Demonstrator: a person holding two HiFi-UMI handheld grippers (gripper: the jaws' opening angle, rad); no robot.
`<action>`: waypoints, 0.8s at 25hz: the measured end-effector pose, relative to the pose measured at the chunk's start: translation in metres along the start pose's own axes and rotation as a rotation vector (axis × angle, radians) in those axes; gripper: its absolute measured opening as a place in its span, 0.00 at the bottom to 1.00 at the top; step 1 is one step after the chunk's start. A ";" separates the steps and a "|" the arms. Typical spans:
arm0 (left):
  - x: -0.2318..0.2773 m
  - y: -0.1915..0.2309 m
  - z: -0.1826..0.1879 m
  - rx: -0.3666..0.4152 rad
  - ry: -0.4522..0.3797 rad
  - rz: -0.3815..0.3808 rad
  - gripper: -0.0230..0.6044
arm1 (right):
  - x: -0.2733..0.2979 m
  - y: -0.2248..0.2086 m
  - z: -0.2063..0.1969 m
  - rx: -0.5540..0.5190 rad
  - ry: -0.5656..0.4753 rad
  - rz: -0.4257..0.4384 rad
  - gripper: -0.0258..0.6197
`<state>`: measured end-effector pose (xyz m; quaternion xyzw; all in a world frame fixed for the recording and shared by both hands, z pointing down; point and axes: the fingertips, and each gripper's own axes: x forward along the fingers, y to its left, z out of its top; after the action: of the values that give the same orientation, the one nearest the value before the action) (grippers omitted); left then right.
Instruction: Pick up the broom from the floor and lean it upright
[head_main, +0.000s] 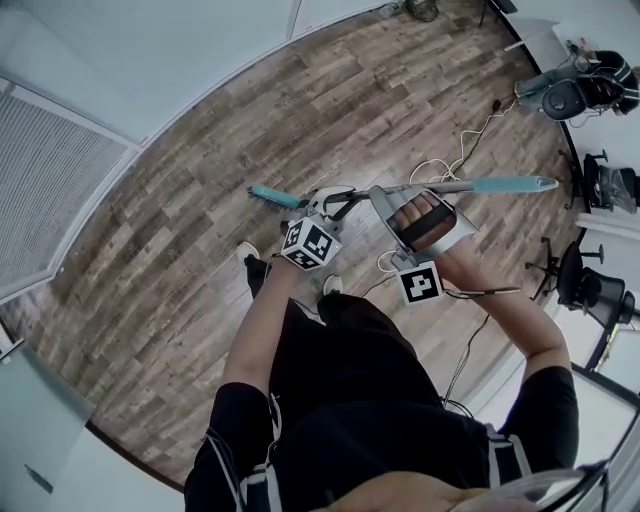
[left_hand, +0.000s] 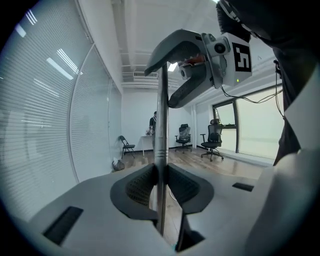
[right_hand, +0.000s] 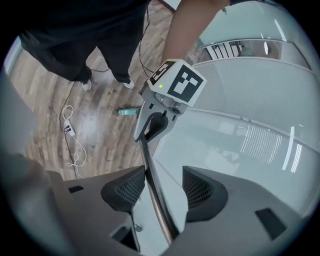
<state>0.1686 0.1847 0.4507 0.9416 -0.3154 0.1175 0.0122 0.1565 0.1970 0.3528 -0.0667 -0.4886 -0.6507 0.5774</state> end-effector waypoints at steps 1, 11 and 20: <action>0.005 -0.002 0.008 0.009 -0.003 -0.009 0.19 | -0.005 0.001 -0.009 0.009 0.007 0.011 0.38; 0.023 -0.016 0.088 -0.028 -0.034 0.022 0.19 | -0.056 -0.009 -0.065 -0.216 0.059 -0.100 0.38; 0.020 -0.040 0.113 -0.043 -0.050 -0.019 0.18 | -0.075 0.013 -0.098 -0.135 0.148 -0.061 0.38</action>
<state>0.2321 0.1939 0.3473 0.9467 -0.3090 0.0872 0.0258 0.2385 0.1809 0.2613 -0.0422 -0.4014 -0.7027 0.5859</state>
